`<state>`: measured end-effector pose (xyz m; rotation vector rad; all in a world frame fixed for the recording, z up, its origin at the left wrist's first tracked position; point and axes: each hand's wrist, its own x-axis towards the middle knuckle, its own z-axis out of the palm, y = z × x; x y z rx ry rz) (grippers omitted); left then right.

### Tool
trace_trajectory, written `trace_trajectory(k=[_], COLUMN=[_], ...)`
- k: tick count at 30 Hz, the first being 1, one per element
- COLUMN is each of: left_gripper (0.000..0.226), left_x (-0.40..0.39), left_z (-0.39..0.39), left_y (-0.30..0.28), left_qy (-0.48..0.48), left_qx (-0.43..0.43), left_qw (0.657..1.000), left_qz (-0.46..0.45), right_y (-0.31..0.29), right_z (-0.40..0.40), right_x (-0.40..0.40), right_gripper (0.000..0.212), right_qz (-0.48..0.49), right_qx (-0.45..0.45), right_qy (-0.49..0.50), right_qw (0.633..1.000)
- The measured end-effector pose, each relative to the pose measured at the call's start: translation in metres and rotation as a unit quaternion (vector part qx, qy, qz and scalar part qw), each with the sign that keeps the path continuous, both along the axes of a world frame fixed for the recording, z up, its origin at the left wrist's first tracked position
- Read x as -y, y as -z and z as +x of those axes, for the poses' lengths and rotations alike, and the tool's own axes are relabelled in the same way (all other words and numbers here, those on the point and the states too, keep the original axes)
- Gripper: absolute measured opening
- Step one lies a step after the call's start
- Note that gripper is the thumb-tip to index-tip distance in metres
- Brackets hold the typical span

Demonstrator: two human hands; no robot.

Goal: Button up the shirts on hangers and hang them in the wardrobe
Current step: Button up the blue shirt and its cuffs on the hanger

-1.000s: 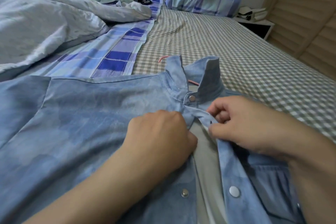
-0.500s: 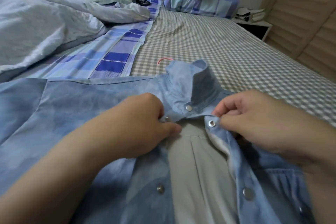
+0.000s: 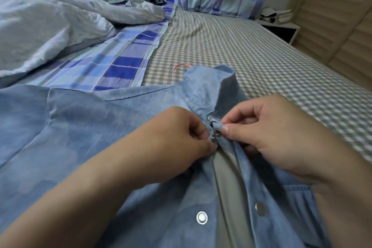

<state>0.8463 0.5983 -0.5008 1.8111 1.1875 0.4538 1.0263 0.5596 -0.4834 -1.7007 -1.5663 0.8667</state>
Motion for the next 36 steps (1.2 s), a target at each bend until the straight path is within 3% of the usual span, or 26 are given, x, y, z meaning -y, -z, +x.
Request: trace_trajectory(k=[10,15,29,33,35,36], left_gripper=[0.014,0.014,0.017,0.04,0.054,0.051], left_x=[-0.001,-0.001,-0.001,-0.004,-0.004,-0.004], left_z=[-0.002,-0.002,0.0,-0.003,-0.003,-0.002], left_y=[-0.003,-0.003,0.001,-0.001,0.0,0.002], left_qy=[-0.015,-0.022,-0.011,0.033,0.047,0.046], left_qx=[0.046,0.045,0.031,0.062,0.025,0.014], left_qw=[0.995,0.995,0.996,0.991,0.995,0.996], left_qz=[-0.083,-0.088,-0.081,-0.113,-0.09,-0.079], right_y=[-0.004,-0.012,-0.009,-0.011,-0.011,-0.01], right_z=[-0.001,0.005,0.005,0.005,0.006,0.008], right_x=[0.003,0.007,0.006,0.007,0.007,0.006], right_gripper=[0.013,0.016,0.038,0.043,0.049,0.05], right_qz=[-0.046,-0.095,-0.094,-0.091,-0.103,-0.11], right_qx=[-0.011,-0.047,-0.049,-0.01,-0.009,-0.026], right_qy=[-0.009,-0.032,-0.045,-0.094,-0.112,-0.106], right_qw=[0.999,0.994,0.993,0.991,0.988,0.988])
